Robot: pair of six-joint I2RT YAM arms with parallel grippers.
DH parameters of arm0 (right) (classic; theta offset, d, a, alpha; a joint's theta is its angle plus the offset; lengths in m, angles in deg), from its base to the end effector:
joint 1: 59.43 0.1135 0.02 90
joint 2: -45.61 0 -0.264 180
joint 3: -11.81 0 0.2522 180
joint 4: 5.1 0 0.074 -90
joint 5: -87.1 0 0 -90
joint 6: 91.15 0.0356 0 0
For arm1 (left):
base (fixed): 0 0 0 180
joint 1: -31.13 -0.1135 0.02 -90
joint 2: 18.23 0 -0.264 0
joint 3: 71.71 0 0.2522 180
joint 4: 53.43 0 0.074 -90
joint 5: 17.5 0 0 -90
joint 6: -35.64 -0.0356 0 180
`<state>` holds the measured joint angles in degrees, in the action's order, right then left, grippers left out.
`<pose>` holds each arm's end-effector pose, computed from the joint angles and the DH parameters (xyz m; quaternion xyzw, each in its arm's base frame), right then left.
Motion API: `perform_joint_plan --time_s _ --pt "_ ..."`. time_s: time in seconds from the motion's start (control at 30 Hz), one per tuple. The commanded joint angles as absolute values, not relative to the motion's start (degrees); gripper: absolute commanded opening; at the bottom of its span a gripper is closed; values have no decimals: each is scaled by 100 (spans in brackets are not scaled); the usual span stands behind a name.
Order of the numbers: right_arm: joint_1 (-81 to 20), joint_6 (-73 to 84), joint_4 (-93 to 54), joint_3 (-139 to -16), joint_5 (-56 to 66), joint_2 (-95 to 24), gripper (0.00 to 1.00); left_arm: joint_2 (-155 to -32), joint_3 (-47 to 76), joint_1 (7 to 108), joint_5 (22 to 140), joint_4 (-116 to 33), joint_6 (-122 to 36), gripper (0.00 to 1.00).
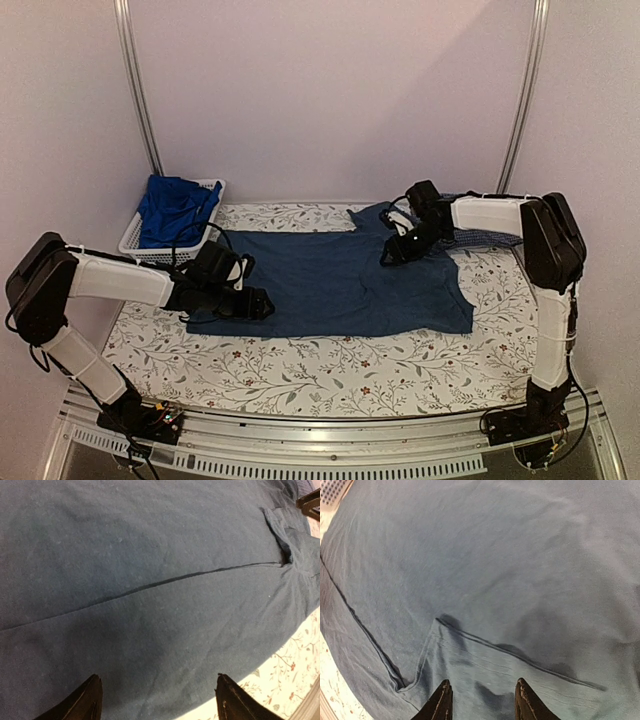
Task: Fold and stack the mixed laundry pile
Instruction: Adjust the 1/3-folded T-shirt at the center of the board.
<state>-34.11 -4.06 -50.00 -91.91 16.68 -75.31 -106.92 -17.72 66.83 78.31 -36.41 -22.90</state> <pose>0.3989 0.2019 0.1704 -0.2730 0.9175 0.2080 0.2010 0.2327 -0.1716 0.1480 0.0515 0.9422 -0.2210 0.2463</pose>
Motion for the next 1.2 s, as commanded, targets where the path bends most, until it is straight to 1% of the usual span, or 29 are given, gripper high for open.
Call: perform_joint_plan --time_s 0.0,0.17,0.4,0.6,0.83,0.97,1.03,1.1,1.17 --pt "-3799 -177 -4748 -8996 1326 -7062 41 -10761 -1668 6603 7886 -3761 -2369 78" --pt "-3893 -179 -4835 -8932 1087 -7281 42 -10745 -1677 6594 7869 -3748 -2370 78" --pt "-3887 -216 -4883 -8906 1159 -7589 42 -10744 -1664 6585 7857 -3721 -2371 77" --pt "-3893 -251 -4888 -8914 977 -7740 42 -10778 -1664 6587 7882 -3748 -2361 77" --pt "-3886 -277 -4926 -8918 944 -7793 37 -10805 -1633 6586 7874 -3743 -2372 78" --pt "-3889 -257 -4981 -8933 689 -7855 40 -10805 -1637 6587 7885 -3739 -2369 78" --pt "-3895 -247 -4995 -8924 666 -7864 40 -10801 -1637 6585 7885 -3739 -2375 78" --pt "-3890 -254 -5013 -8923 713 -7892 36 -10797 -1637 6585 7887 -3739 -2377 78" --pt "-3888 -260 -5015 -8923 779 -7893 29 -10797 -1637 6585 7891 -3739 -2383 78"
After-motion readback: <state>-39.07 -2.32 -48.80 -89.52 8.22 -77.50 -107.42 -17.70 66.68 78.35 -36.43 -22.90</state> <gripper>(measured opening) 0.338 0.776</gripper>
